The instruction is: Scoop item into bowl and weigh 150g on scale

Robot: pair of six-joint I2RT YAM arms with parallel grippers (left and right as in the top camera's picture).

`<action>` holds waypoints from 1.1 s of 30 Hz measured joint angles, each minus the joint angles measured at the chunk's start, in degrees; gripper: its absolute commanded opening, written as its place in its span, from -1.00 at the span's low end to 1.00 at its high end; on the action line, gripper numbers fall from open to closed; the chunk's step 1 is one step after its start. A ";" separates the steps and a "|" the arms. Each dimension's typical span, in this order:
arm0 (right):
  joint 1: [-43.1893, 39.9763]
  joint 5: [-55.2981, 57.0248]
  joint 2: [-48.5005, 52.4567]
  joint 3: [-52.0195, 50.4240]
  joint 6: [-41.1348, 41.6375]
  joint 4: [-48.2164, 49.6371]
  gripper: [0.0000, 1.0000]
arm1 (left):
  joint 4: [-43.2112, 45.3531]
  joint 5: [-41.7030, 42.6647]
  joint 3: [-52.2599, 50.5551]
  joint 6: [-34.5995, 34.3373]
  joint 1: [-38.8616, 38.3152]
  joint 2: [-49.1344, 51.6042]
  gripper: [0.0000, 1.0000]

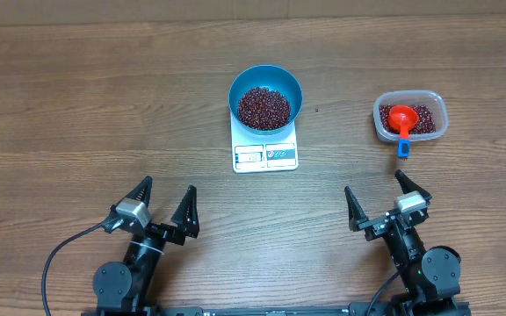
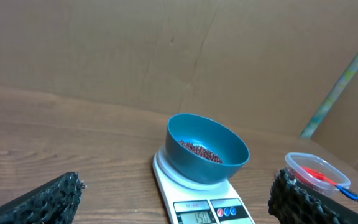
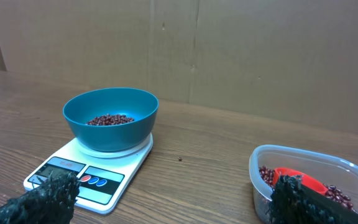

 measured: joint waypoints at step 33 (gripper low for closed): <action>0.00 0.00 0.00 0.00 0.02 0.04 1.00 | -6.27 -0.17 -0.52 0.17 0.00 -0.13 0.99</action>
